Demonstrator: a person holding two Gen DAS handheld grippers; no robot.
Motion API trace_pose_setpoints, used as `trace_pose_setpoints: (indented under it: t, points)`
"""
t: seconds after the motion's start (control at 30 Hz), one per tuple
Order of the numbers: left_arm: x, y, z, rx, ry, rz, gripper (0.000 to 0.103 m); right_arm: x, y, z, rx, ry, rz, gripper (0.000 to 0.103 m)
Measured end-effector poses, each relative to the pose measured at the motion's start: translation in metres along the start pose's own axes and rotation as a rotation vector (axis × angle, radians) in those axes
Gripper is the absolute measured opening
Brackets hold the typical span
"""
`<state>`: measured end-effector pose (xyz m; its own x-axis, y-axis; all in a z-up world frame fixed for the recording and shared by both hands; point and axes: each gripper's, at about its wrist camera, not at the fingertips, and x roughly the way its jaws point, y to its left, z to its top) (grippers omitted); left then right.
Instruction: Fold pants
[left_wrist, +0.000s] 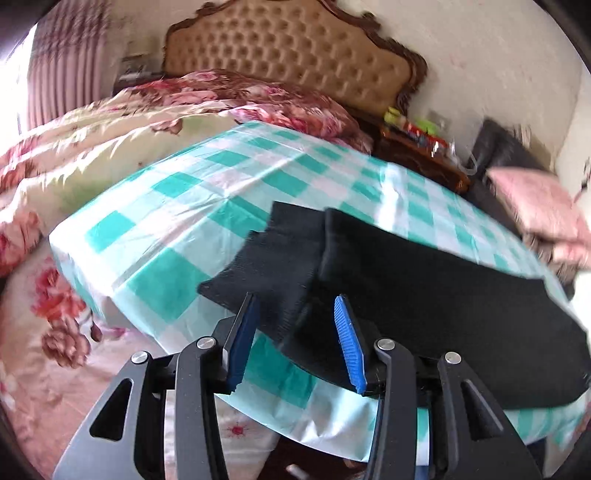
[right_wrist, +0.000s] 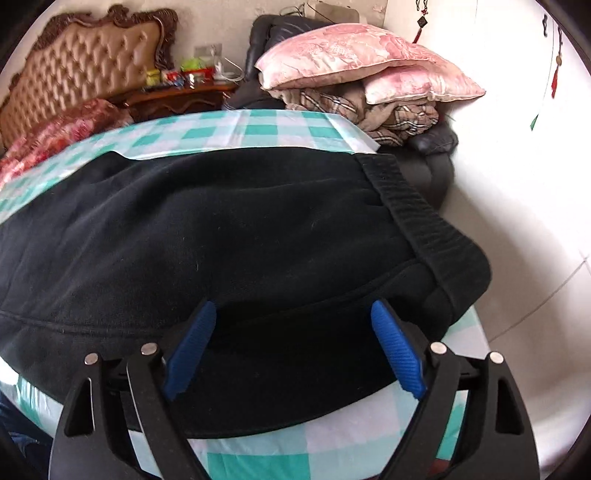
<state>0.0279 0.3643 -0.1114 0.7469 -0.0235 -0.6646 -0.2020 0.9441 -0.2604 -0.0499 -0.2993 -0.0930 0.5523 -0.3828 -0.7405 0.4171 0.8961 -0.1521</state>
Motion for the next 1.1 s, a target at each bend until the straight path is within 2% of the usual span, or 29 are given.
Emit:
trace_pose_setpoints:
  t: [0.07,0.1,0.17,0.2,0.23,0.3,0.4,0.43,0.5,0.6,0.73,0.83,0.87,0.93,1.0,1.1]
  points:
    - [-0.001,0.005,-0.001,-0.024,-0.017,-0.031,0.041,-0.013,0.013,0.006,-0.021,-0.030,0.058,0.086]
    - [0.002,0.004,-0.002,-0.015,-0.007,-0.025,0.041,-0.024,0.027,0.012,-0.039,-0.052,0.115,0.086]
    - [0.017,0.004,-0.004,0.007,0.039,0.047,0.042,-0.036,0.054,0.017,-0.081,-0.069,0.193,0.086]
    - [0.023,0.007,-0.005,-0.002,0.056,0.063,0.049,-0.040,0.070,0.020,-0.110,-0.071,0.246,0.086]
    - [0.026,0.012,-0.005,-0.040,0.059,0.049,0.052,-0.045,0.095,0.023,-0.144,-0.069,0.315,0.086]
    - [0.025,0.025,-0.006,-0.127,0.043,0.011,0.058,-0.050,0.132,0.028,-0.185,-0.059,0.394,0.086]
    - [0.019,0.040,-0.009,-0.201,0.021,-0.064,0.058,-0.055,0.202,0.034,-0.252,-0.034,0.524,0.086]
    - [0.017,0.045,-0.010,-0.226,0.013,-0.081,0.053,-0.058,0.233,0.038,-0.296,-0.042,0.563,0.086]
    - [0.010,0.060,-0.013,-0.293,-0.006,-0.121,0.050,-0.064,0.281,0.039,-0.362,-0.052,0.603,0.086]
    - [0.002,0.073,-0.018,-0.349,-0.012,-0.221,0.037,-0.069,0.335,0.040,-0.440,-0.034,0.663,0.086]
    - [0.007,0.074,-0.016,-0.399,0.023,-0.316,0.037,-0.081,0.392,0.026,-0.542,-0.015,0.706,0.086]
    - [0.022,0.074,-0.003,-0.434,0.055,-0.320,0.037,-0.079,0.416,0.016,-0.593,-0.010,0.708,0.086]
    - [0.032,0.071,0.003,-0.435,0.091,-0.303,0.036,-0.077,0.424,0.010,-0.608,-0.005,0.698,0.086]
    - [0.041,0.069,0.009,-0.440,0.129,-0.269,0.017,-0.070,0.430,0.003,-0.617,0.013,0.677,0.086]
    - [0.041,0.064,0.014,-0.410,0.123,-0.250,0.008,-0.063,0.430,-0.003,-0.611,0.024,0.675,0.086]
    - [0.034,0.066,0.016,-0.423,0.108,-0.240,0.007,-0.059,0.428,-0.004,-0.592,0.021,0.692,0.087]
